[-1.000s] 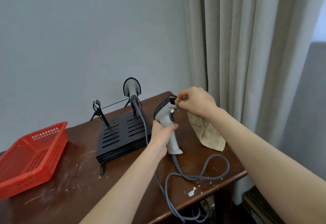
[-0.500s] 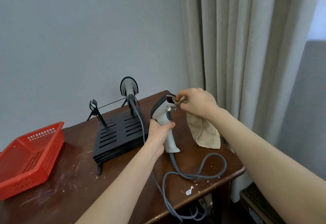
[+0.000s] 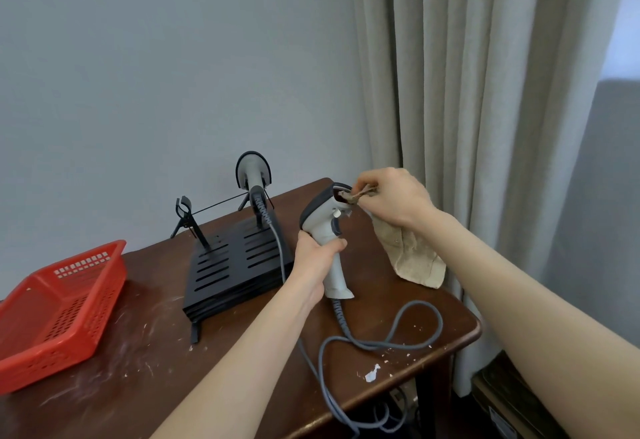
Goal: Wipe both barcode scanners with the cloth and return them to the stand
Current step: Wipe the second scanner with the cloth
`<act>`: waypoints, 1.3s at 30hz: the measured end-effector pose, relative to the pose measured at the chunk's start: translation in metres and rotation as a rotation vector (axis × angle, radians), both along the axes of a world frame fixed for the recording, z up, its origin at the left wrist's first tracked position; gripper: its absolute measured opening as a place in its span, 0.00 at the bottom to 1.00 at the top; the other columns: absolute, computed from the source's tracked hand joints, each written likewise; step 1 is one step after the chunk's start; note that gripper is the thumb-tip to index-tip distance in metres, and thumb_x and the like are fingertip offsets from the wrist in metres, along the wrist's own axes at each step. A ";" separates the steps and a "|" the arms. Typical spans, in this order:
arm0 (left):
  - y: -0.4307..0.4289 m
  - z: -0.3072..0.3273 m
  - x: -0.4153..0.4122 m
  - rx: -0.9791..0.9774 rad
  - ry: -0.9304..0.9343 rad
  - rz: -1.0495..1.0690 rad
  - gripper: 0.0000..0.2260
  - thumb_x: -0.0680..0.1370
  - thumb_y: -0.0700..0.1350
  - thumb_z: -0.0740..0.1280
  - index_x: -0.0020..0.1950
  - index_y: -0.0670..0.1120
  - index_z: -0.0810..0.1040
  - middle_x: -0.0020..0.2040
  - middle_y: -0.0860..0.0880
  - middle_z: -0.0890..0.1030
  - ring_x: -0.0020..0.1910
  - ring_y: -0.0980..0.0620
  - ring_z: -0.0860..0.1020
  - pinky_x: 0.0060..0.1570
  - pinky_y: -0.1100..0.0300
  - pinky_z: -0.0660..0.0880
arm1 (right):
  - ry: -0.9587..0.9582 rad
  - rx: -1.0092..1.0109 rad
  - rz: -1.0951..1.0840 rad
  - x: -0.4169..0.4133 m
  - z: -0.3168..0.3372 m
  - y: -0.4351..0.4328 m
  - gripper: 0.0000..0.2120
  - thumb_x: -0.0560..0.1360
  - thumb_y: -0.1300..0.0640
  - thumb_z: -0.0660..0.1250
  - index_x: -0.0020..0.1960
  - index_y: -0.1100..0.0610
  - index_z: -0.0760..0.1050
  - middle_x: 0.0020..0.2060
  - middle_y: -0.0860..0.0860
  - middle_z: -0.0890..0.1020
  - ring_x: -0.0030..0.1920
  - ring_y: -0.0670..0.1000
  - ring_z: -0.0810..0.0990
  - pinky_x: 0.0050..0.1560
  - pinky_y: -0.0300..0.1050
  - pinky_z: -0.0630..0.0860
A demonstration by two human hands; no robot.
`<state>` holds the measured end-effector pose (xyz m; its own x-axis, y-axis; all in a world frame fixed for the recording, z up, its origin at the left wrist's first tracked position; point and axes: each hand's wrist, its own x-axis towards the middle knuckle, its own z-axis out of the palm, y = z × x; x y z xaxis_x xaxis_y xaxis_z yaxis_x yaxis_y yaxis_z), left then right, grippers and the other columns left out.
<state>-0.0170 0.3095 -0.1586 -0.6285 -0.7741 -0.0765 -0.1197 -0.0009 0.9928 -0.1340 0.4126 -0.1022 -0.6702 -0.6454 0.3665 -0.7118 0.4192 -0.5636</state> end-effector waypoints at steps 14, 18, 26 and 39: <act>-0.001 -0.002 0.000 0.060 -0.009 0.025 0.21 0.72 0.37 0.72 0.62 0.41 0.70 0.55 0.43 0.78 0.52 0.46 0.77 0.48 0.55 0.74 | 0.014 -0.124 0.051 0.011 -0.007 -0.011 0.12 0.71 0.54 0.65 0.51 0.45 0.82 0.47 0.48 0.84 0.49 0.54 0.80 0.49 0.49 0.78; 0.000 -0.006 0.003 0.092 -0.015 0.041 0.20 0.72 0.37 0.72 0.62 0.41 0.70 0.52 0.44 0.77 0.48 0.47 0.76 0.45 0.56 0.73 | 0.042 0.036 -0.080 0.004 -0.012 -0.009 0.12 0.73 0.54 0.64 0.53 0.46 0.82 0.47 0.51 0.84 0.47 0.57 0.81 0.46 0.48 0.78; 0.003 -0.003 0.002 0.119 0.002 0.045 0.19 0.73 0.36 0.71 0.61 0.39 0.70 0.51 0.43 0.77 0.46 0.48 0.76 0.39 0.58 0.73 | 0.038 -0.062 -0.011 0.016 -0.009 -0.017 0.15 0.74 0.57 0.62 0.56 0.45 0.82 0.50 0.49 0.84 0.50 0.55 0.80 0.46 0.45 0.76; 0.005 -0.003 0.003 0.111 -0.026 0.065 0.20 0.72 0.37 0.71 0.61 0.39 0.69 0.51 0.43 0.76 0.47 0.47 0.76 0.41 0.57 0.74 | 0.166 -0.017 -0.039 0.020 -0.015 -0.014 0.16 0.78 0.57 0.60 0.60 0.45 0.79 0.47 0.50 0.77 0.48 0.57 0.77 0.40 0.43 0.65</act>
